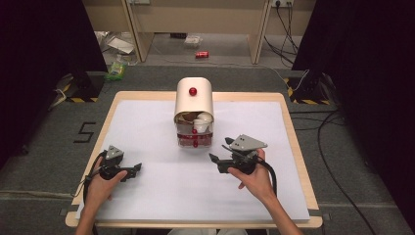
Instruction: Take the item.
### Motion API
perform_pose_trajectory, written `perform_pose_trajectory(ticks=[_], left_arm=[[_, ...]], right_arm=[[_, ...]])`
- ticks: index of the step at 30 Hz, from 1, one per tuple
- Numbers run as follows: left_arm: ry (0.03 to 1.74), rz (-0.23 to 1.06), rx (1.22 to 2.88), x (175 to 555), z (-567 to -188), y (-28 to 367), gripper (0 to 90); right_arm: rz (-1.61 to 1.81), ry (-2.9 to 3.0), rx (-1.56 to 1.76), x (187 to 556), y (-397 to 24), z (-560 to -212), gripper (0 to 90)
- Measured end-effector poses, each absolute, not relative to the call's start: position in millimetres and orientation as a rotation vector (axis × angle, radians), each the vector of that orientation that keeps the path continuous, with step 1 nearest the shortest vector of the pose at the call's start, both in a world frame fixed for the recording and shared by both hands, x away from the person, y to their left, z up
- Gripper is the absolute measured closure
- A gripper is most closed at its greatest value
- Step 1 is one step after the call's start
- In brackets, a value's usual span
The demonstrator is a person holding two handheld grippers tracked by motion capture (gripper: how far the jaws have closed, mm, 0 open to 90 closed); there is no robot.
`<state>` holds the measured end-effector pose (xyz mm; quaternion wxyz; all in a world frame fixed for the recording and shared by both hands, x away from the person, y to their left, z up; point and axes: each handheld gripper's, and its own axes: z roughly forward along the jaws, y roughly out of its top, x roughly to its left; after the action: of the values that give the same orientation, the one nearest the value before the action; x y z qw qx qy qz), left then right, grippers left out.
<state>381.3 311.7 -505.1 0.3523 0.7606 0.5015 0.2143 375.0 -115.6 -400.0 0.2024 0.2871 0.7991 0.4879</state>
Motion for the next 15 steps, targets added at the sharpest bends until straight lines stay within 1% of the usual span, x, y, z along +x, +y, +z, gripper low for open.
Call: perform_pose_trajectory(ticks=[3, 15], left_arm=[[1.298, 0.555, 1.968, 381.3, -505.1, 311.7, 13.5], [1.297, 0.555, 1.967, 381.3, -505.2, 311.8, 13.5]], right_arm=[[1.377, 2.229, 0.804, 376.0, -112.7, -396.8, 23.2], [1.410, 2.196, 0.693, 393.3, -78.5, -377.9, 25.8]])
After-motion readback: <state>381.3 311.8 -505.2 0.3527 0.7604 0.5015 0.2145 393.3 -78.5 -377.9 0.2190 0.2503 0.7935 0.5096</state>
